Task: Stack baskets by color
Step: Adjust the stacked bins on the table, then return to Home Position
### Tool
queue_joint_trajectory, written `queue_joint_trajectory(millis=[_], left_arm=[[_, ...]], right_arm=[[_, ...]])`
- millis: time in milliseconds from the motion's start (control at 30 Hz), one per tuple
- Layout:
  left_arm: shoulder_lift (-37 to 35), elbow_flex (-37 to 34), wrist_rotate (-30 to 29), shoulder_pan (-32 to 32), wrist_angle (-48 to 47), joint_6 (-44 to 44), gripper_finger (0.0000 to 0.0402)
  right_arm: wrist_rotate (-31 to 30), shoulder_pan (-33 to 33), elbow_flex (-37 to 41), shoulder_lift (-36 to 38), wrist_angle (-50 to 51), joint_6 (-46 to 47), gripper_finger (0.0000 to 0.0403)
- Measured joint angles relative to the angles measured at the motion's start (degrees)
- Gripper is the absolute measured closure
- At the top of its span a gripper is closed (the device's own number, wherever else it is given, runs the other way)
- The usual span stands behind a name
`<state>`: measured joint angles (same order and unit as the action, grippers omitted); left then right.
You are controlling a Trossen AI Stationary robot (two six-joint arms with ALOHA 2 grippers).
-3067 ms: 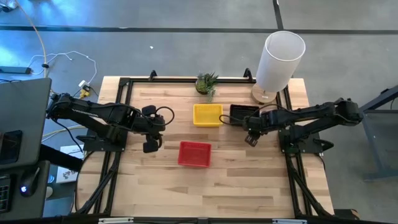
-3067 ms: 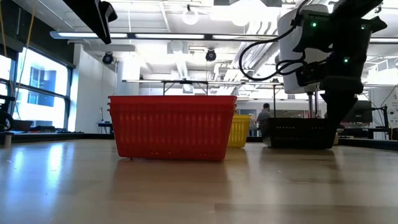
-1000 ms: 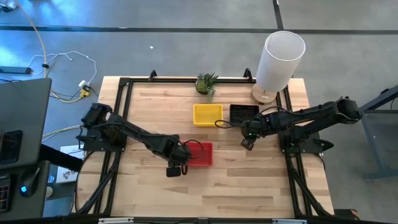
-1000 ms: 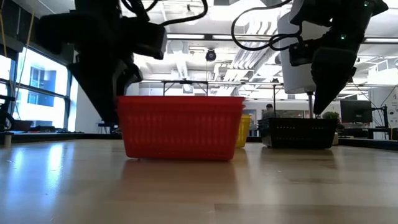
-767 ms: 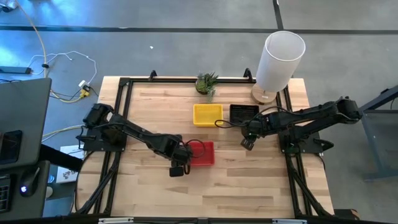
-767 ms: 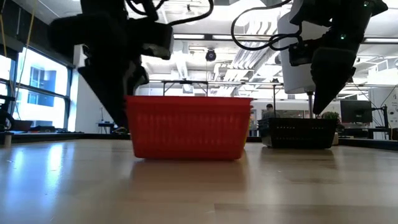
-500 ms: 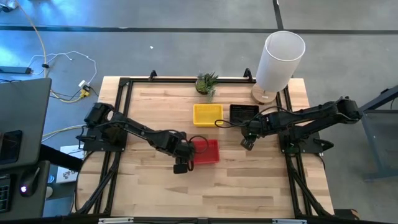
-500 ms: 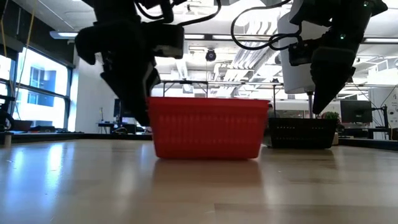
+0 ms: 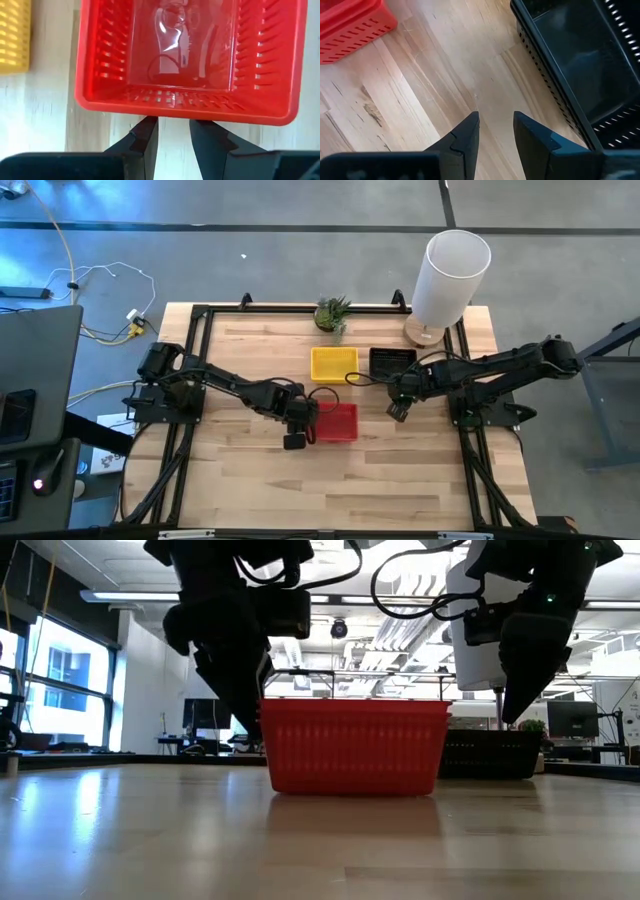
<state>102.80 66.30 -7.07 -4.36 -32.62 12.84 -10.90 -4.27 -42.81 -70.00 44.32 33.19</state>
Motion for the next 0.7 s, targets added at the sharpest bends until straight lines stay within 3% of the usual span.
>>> queue_joint_trajectory(millis=[267, 467, 600, 700], left_arm=[[-1.1, 0.0, 2.3, -0.4, -3.4, -2.6, 0.0306], [-5.9, 0.0, 2.6, -1.6, -8.8, -2.6, 0.0306], [-10.1, 0.0, 2.6, -2.6, -11.5, -2.6, 0.0308], [-13.6, 0.0, 2.6, -3.4, -13.1, -3.5, 0.0309]], right_arm=[[0.9, 0.0, 0.0, 0.0, -0.1, 0.0, 0.0295], [6.7, -0.3, 0.0, 0.0, -1.9, 0.0, 0.0295], [7.5, -3.4, 0.0, 0.0, -4.1, -0.3, 0.0295], [4.5, -7.5, 0.0, 0.0, -4.8, -0.6, 0.0295]])
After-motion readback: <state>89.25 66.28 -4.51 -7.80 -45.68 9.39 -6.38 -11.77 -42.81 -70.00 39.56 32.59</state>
